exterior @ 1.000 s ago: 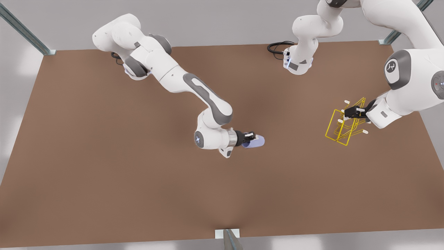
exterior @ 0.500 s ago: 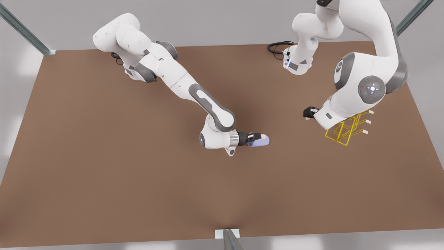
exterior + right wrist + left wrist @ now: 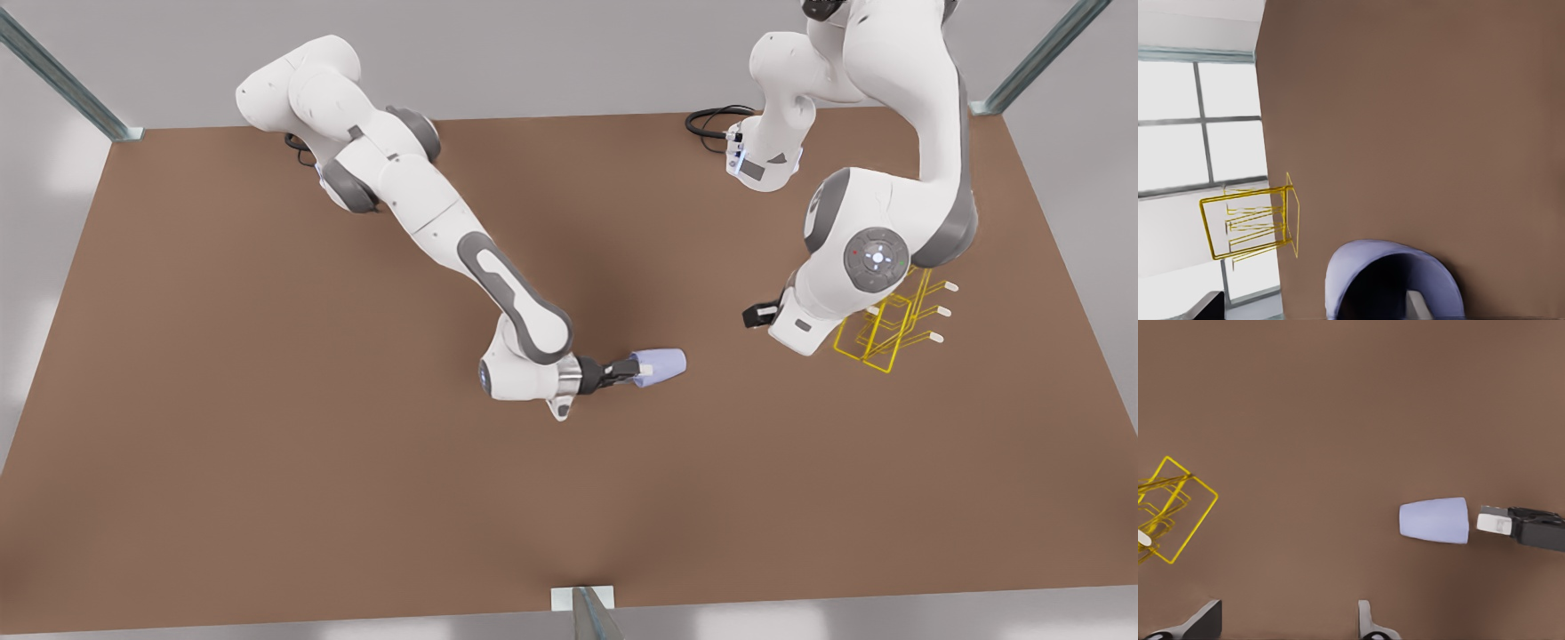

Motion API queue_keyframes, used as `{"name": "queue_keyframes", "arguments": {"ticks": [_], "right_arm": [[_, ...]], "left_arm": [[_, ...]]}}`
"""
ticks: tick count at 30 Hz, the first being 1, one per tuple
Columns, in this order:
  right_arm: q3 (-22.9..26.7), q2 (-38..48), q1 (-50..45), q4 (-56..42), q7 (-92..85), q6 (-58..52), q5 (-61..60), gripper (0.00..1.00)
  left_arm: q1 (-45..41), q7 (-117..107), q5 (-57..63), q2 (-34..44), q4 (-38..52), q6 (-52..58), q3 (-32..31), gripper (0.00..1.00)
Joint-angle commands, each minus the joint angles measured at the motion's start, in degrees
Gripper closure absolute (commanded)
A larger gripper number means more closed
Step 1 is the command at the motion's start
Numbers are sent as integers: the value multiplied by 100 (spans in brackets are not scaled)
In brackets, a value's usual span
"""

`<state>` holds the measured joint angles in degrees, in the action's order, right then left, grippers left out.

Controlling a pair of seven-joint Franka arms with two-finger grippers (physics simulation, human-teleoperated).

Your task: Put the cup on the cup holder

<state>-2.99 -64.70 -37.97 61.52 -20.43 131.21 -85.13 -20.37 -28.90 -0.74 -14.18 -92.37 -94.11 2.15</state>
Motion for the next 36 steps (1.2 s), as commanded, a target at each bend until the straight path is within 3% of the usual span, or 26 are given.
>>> {"name": "queue_keyframes", "arguments": {"ticks": [1, 4, 5, 7, 8, 9, 10, 12, 14, 16, 22, 26, 36], "right_arm": [[0, 98, 194, 167, -462, -491, 22, 0], [0, 335, 932, 519, -409, -1404, 786, 0], [9, 414, 1371, 519, -392, -2072, 1629, 0], [622, 581, 1933, 362, -392, -3889, 3501, 0], [1150, 949, 1951, 264, -200, -4874, 4405, 0], [1318, 1609, 2083, 159, 863, -5921, 5514, 0], [1301, 2294, 2101, 97, 1725, -6537, 6314, 0], [1257, 3674, 2136, 352, 1841, -6714, 7273, 0], [1169, 4413, 2101, 326, 1858, -6722, 8231, 0], [211, 5072, 2549, 545, 2368, -6722, 8952, 0], [404, 5099, 2558, 976, 3001, -6582, 9005, 0], [404, 5099, 2523, 967, 3010, -6582, 9005, 0], [404, 5099, 2523, 959, 3009, -6573, 8970, 0]], "left_arm": [[-213, -5599, -5, -41, -448, -2119, -13, 0], [-301, -6778, -5, -164, -844, -2833, -22, 0], [-301, -6997, -14, -191, -958, -2841, -22, 0], [-301, -8735, -5, -629, -923, -3079, -22, 0], [-310, -9456, -153, -780, -756, -3114, -22, 0], [-310, -9977, -277, -789, -756, -3456, -22, 0], [-363, -10705, -269, -868, -774, -3527, -31, 0], [-363, -11436, -286, -885, -826, -3834, -40, 0], [-363, -11735, -383, -894, -896, -4159, -57, 0], [-363, -12359, -497, -894, -1090, -4283, -48, 0], [-398, -12913, -743, -736, -1960, -4274, -57, 0], [-494, -13229, -1121, -762, -1951, -4907, -66, 0], [-820, -12430, -1139, -920, -2022, -5074, -66, 0]]}}
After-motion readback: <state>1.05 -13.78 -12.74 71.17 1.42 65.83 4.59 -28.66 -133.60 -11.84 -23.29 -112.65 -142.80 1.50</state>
